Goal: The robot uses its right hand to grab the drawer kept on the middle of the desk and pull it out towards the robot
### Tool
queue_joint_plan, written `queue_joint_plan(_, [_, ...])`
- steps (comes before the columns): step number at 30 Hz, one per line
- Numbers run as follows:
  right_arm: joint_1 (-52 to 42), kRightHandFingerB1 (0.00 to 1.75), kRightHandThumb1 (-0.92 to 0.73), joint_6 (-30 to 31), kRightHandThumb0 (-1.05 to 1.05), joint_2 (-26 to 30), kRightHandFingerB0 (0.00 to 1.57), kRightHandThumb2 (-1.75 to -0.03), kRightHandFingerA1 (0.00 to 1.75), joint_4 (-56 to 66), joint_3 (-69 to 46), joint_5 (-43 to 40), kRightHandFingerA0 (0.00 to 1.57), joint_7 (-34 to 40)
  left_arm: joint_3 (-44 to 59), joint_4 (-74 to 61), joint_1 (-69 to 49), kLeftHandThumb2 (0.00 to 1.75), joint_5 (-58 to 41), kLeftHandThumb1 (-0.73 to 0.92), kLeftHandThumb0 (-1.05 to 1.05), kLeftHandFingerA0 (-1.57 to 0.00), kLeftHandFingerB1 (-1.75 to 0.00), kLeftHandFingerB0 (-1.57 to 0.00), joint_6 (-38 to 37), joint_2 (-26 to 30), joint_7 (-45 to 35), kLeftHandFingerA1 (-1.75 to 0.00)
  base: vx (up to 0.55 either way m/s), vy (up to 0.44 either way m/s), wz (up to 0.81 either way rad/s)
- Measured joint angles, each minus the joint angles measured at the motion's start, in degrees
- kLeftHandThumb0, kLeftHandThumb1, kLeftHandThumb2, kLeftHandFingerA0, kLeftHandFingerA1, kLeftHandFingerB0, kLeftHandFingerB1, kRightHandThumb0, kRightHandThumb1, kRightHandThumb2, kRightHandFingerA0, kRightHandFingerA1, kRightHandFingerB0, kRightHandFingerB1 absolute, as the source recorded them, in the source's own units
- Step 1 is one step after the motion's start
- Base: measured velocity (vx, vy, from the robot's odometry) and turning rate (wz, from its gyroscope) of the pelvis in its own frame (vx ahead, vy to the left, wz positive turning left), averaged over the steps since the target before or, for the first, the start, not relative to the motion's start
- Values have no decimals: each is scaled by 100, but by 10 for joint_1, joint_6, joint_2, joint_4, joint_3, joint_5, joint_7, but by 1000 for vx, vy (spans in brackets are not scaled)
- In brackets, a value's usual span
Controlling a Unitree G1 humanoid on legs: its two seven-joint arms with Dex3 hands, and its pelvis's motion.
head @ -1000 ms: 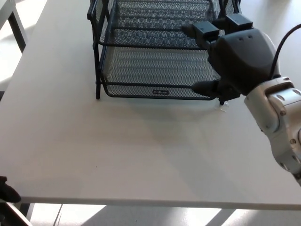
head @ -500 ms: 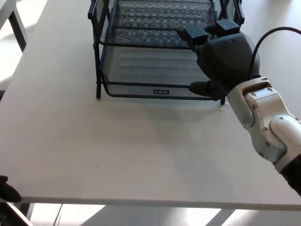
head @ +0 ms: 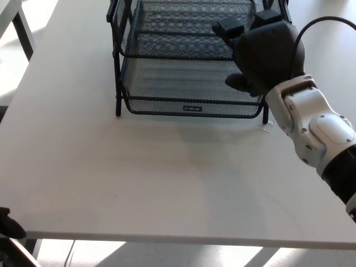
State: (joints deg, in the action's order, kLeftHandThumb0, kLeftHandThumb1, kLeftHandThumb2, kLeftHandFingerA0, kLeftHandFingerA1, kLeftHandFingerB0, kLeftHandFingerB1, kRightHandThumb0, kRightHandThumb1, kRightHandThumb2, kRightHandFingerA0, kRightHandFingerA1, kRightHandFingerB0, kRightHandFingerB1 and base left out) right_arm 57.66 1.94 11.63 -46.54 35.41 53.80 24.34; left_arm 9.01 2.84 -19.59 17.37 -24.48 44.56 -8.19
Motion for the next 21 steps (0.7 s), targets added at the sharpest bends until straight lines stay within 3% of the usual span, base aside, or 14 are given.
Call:
queue_joint_plan(2, [9,59,-54,-7,-43,0,69,-60,151,-15,6,2,99,14,0,0,0,56,0,54,-28,-82,-60,-83,0,0,0,-90,0,0,0])
queue_joint_plan(4, [15,59,-54,-15,-43,0,69,-60,151,-31,12,4,99,32,0,0,0,56,0,54,-28,-82,-60,-83,0,0,0,-90,0,0,0])
queue_joint_plan(7, [19,67,-52,-28,-46,0,94,-56,161,-50,21,6,90,58,0,0,1,57,0,54,-29,-82,-59,-83,0,0,0,-88,0,0,0])
queue_joint_plan(12, [25,65,-52,-48,-45,0,94,-56,152,-82,35,9,87,106,0,0,4,56,0,54,-28,-83,-58,-82,0,0,0,-88,0,0,0])
queue_joint_plan(17, [31,73,-54,-64,-43,0,93,-56,159,-109,48,15,86,149,0,3,11,56,0,53,-27,-83,-60,-83,-3,0,0,-89,0,0,0])
queue_joint_plan(21, [35,69,-53,-78,-42,0,95,-56,159,-126,51,19,91,180,-1,9,16,56,1,53,-28,-83,-61,-83,-9,0,0,-90,0,0,0])
